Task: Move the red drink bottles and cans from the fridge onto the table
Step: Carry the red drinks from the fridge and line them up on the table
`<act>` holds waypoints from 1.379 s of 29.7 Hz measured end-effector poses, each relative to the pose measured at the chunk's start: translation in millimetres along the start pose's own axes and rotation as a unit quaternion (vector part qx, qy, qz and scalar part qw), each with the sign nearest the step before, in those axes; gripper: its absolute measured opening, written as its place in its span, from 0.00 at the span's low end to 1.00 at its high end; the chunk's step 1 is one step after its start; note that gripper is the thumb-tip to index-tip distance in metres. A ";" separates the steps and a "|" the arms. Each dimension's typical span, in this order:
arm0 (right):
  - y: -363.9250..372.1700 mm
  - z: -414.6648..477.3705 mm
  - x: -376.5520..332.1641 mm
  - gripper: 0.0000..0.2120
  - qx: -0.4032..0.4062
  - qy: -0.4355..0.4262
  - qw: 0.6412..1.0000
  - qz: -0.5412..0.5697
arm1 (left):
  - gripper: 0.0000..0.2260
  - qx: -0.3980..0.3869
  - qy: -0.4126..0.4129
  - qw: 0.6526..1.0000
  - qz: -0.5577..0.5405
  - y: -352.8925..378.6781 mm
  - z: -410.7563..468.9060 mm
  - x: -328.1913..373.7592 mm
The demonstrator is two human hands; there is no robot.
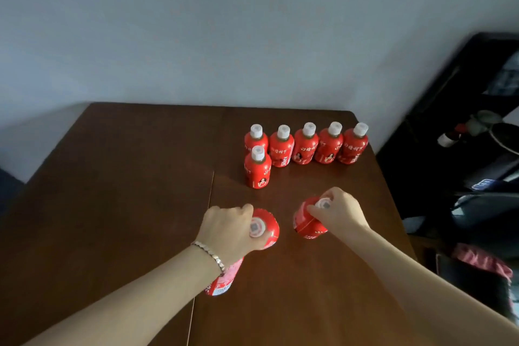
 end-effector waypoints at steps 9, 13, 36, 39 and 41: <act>-1.7 119.4 -69.5 0.18 -0.020 -0.042 0.999 -0.014 | 0.24 -0.067 0.008 0.996 -0.057 20.8 70.4 -22.0; 3.7 146.5 -74.3 0.17 -0.031 -0.049 0.997 0.059 | 0.24 -0.077 0.016 0.996 -0.049 22.3 84.1 -19.0; -57.7 126.9 52.2 0.37 0.080 -0.086 0.993 0.028 | 0.18 0.006 0.120 0.992 -0.048 -55.3 188.1 118.9; -68.0 145.0 42.9 0.38 0.071 -0.089 0.993 0.042 | 0.18 -0.026 0.099 0.993 -0.055 -54.1 213.2 118.7; -68.9 156.2 42.3 0.35 0.059 -0.081 0.994 0.045 | 0.17 -0.033 0.084 0.994 -0.053 -52.6 224.7 113.6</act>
Point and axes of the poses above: each hand's wrist, its own z-axis towards the middle knuckle, its own y-axis out of the palm, x = y × z, the point moved 8 cm from there along z, towards the middle knuckle, and after that the axes turned 15 degrees about -x, right-handed, at the moved point
